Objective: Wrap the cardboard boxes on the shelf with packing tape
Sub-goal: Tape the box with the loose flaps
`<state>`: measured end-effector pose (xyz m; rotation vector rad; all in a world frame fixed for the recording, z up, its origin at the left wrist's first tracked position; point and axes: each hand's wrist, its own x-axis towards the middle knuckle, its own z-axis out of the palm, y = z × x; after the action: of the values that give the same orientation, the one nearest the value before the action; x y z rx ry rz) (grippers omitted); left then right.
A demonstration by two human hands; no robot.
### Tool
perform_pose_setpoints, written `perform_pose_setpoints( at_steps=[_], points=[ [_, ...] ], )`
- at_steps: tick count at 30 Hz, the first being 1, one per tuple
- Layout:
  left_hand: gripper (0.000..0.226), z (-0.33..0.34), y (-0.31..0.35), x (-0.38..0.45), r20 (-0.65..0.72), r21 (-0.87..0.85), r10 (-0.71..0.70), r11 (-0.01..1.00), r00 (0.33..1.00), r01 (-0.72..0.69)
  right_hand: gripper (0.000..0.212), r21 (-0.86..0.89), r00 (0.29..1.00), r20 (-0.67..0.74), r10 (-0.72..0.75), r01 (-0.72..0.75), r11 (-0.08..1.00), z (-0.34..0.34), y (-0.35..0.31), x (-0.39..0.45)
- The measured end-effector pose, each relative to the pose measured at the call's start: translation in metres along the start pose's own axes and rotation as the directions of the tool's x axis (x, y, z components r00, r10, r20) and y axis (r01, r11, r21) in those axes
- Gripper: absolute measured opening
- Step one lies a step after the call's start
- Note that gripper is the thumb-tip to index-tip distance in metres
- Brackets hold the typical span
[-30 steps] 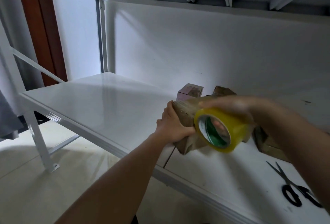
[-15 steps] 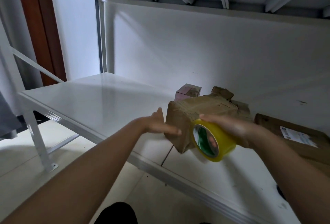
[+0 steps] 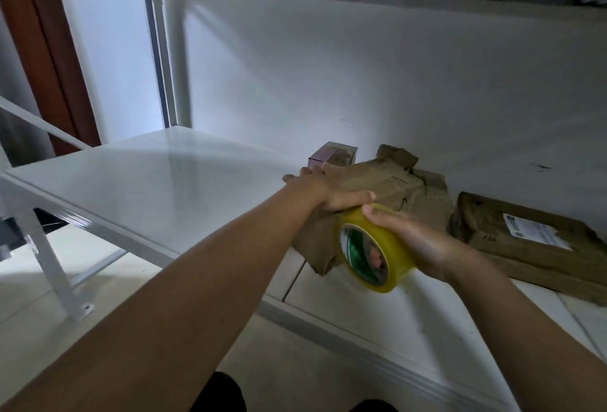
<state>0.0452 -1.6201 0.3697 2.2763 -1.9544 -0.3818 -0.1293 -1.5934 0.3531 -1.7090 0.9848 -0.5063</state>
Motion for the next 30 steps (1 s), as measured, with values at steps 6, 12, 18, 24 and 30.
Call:
perform_pose_setpoints(
  at_steps=[6,12,18,24,30],
  points=[
    [0.11,0.001,-0.002,0.004,-0.004,0.036,-0.016,0.999,1.0,0.016,0.067,0.13,0.986,0.166,0.01,-0.031,0.991,-0.012,0.002,0.001],
    [0.109,-0.001,-0.008,0.008,0.027,-0.009,-0.017,1.0,0.999,0.017,0.074,0.207,0.993,0.117,0.005,-0.029,0.978,-0.012,0.009,0.004],
    [0.114,-0.003,-0.006,0.003,0.04,-0.008,0.002,1.0,0.999,-0.002,0.045,0.294,1.0,0.02,-0.001,-0.005,0.956,0.001,0.026,0.004],
    [0.109,-0.007,-0.006,-0.002,0.059,-0.022,0.017,1.0,0.998,-0.016,0.044,0.253,1.0,0.022,-0.008,0.002,0.967,0.0,0.019,0.003],
    [0.113,-0.005,-0.006,0.0,0.066,-0.066,-0.009,0.998,0.998,0.013,0.042,0.245,0.999,0.04,0.033,-0.042,0.969,0.001,0.017,-0.002]
  ],
)
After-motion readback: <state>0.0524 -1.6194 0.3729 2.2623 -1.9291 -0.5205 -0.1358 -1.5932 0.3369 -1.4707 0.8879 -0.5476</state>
